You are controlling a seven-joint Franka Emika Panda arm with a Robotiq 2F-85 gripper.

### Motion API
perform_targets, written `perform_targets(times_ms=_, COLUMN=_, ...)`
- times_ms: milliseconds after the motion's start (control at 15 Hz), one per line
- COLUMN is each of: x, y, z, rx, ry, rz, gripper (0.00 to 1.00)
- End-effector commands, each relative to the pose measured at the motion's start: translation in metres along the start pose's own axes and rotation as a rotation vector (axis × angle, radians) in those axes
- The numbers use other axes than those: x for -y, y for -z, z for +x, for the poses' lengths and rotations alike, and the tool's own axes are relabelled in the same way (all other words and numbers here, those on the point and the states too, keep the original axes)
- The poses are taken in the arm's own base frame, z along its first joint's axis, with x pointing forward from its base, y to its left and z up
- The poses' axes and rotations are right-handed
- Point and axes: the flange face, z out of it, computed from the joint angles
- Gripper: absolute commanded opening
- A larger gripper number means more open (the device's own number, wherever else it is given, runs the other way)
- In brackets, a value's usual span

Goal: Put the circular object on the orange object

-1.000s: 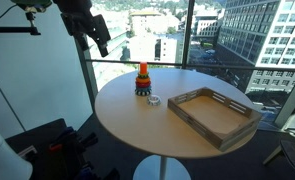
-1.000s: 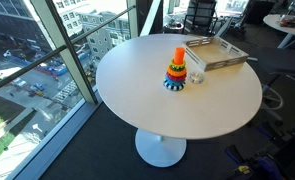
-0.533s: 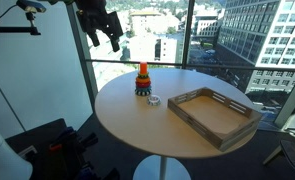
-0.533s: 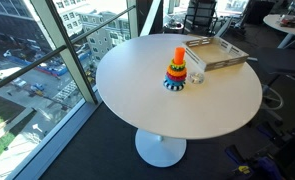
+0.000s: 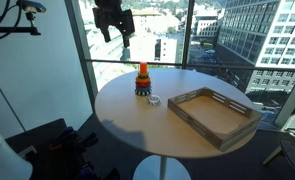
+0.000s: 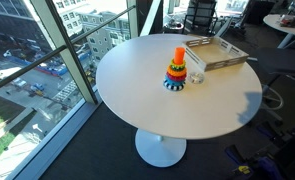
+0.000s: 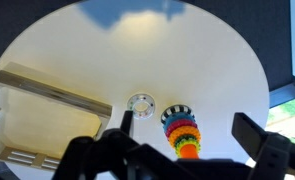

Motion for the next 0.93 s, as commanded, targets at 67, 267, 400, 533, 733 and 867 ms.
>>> perform_targets(times_ms=67, x=0.000, y=-0.002, z=0.039, rx=0.088, ry=-0.054, rz=-0.009, gripper=1.00)
perform_targets(times_ms=267, x=-0.001, y=-0.015, z=0.058, rx=0.115, ry=-0.089, rz=-0.029, gripper=1.00)
perform_targets(times_ms=400, x=-0.002, y=-0.029, z=0.068, rx=0.130, ry=-0.117, rz=-0.044, gripper=1.00)
perform_targets(times_ms=533, x=-0.003, y=-0.042, z=0.075, rx=0.129, ry=-0.140, rz=-0.064, gripper=1.00)
perform_targets(times_ms=733, x=-0.007, y=-0.064, z=0.081, rx=0.113, ry=-0.169, rz=-0.077, gripper=1.00)
perform_targets(times_ms=867, x=-0.010, y=-0.078, z=0.084, rx=0.105, ry=-0.175, rz=-0.080, gripper=1.00)
